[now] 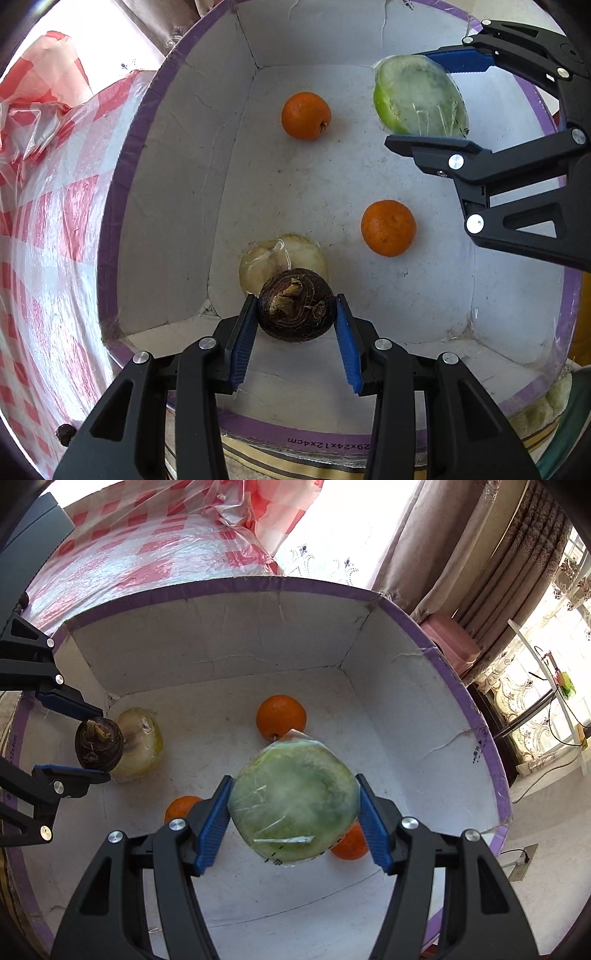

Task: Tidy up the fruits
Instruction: 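Carry the green melon and dark fruit over the white box, then open both grippers to drop the melon and dark fruit into the box, then move both open grippers back over the remaining fruit on the table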

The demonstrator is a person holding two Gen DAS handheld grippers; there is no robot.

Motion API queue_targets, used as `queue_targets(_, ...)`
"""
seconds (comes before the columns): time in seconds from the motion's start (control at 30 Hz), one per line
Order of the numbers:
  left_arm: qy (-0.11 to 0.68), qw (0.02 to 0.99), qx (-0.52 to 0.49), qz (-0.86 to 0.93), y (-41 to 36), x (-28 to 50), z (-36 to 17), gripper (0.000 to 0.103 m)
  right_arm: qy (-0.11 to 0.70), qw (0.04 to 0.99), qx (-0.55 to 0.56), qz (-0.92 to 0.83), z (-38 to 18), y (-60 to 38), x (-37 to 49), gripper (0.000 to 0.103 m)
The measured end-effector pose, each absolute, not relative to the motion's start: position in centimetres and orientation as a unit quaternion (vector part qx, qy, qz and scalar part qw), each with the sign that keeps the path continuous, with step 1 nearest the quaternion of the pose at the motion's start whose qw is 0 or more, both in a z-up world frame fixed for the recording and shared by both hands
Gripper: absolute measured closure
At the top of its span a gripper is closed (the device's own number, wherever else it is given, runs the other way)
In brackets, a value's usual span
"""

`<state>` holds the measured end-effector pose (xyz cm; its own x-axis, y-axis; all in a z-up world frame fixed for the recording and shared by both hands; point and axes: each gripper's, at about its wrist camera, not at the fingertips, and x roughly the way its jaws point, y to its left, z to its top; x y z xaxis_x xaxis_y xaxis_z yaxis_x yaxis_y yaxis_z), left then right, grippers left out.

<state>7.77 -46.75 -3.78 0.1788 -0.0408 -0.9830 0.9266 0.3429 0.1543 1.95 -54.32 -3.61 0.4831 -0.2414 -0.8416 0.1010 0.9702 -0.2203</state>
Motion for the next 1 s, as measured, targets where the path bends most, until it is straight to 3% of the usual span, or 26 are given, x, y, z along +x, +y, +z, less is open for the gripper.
queue_targets(0.37,0.505,0.629,0.442,-0.392,-46.3,6.4,-4.1,0.063,0.502,0.857,-0.072,-0.096,-3.8,-54.1,2.1,0.038)
queue_targets(0.63,0.503,0.627,0.440,-0.399,-46.2,6.9,-5.2,0.060,0.496,0.859,-0.078,-0.097,-3.6,-54.0,2.1,0.031)
queue_targets(0.73,0.504,0.628,0.434,-0.405,-46.0,6.9,-4.7,0.049,0.496,0.859,-0.076,-0.097,-3.6,-54.0,2.1,0.031)
queue_targets(0.8,0.498,0.636,0.431,-0.403,-45.8,6.8,-4.3,0.027,0.496,0.860,-0.075,-0.097,-3.7,-54.0,2.1,0.031)
queue_targets(1.0,0.496,0.650,0.404,-0.410,-44.7,7.3,-2.6,0.026,0.491,0.863,-0.070,-0.095,-3.4,-54.0,2.0,0.022)
